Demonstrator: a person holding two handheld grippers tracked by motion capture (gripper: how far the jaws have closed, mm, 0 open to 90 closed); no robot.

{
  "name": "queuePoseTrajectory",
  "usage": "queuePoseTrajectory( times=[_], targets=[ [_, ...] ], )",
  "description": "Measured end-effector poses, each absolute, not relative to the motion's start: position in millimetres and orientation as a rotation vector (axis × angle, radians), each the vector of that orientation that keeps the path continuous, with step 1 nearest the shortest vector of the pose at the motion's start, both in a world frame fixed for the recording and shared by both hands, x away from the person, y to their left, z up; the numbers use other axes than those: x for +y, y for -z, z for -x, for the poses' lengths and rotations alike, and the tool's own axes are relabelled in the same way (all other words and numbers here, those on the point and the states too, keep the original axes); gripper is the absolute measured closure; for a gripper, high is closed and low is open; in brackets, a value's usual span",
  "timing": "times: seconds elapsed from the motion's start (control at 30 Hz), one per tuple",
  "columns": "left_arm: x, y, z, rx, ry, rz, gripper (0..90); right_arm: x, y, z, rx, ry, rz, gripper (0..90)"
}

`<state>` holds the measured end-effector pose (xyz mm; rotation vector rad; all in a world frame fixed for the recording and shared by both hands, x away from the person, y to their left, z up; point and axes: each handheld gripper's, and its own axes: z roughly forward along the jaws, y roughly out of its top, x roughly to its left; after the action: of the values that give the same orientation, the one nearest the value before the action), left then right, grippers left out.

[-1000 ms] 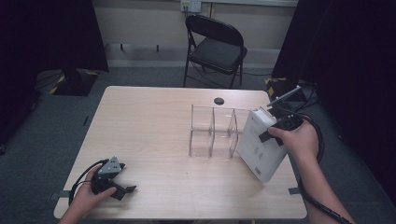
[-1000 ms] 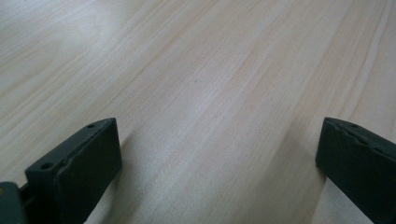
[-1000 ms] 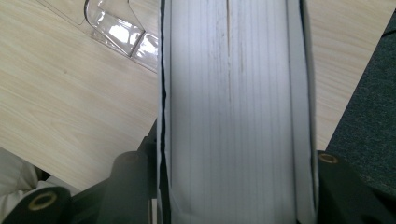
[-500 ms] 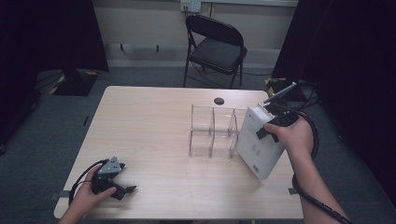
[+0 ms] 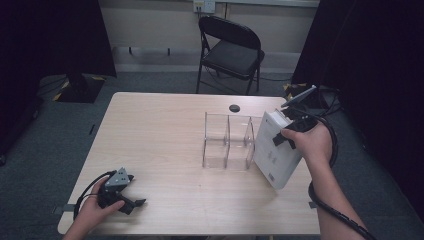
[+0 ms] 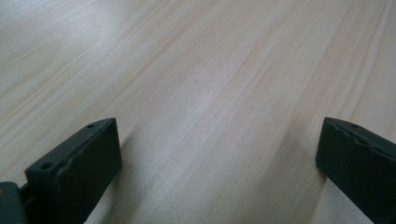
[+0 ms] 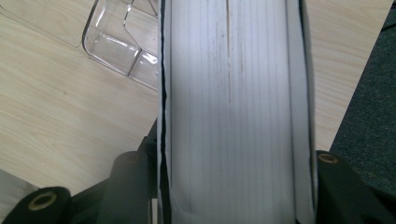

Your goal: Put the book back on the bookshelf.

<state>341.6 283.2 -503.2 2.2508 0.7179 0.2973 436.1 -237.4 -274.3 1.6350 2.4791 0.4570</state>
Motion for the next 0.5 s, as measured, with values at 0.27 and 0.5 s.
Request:
queuePoseTrajectory(
  times=[0.27, 0.5],
  targets=[
    [283.4, 503.1, -341.7, 0.715, -0.301, -2.253, 0.0, -235.2, 274.9, -440.5, 2.475, -0.445, -1.632, 52.1],
    [283.2, 503.3, -341.5, 0.720, -0.296, -2.250, 0.0, -233.2, 274.2, -444.7, 2.466, -0.440, -1.649, 52.1]
  ],
)
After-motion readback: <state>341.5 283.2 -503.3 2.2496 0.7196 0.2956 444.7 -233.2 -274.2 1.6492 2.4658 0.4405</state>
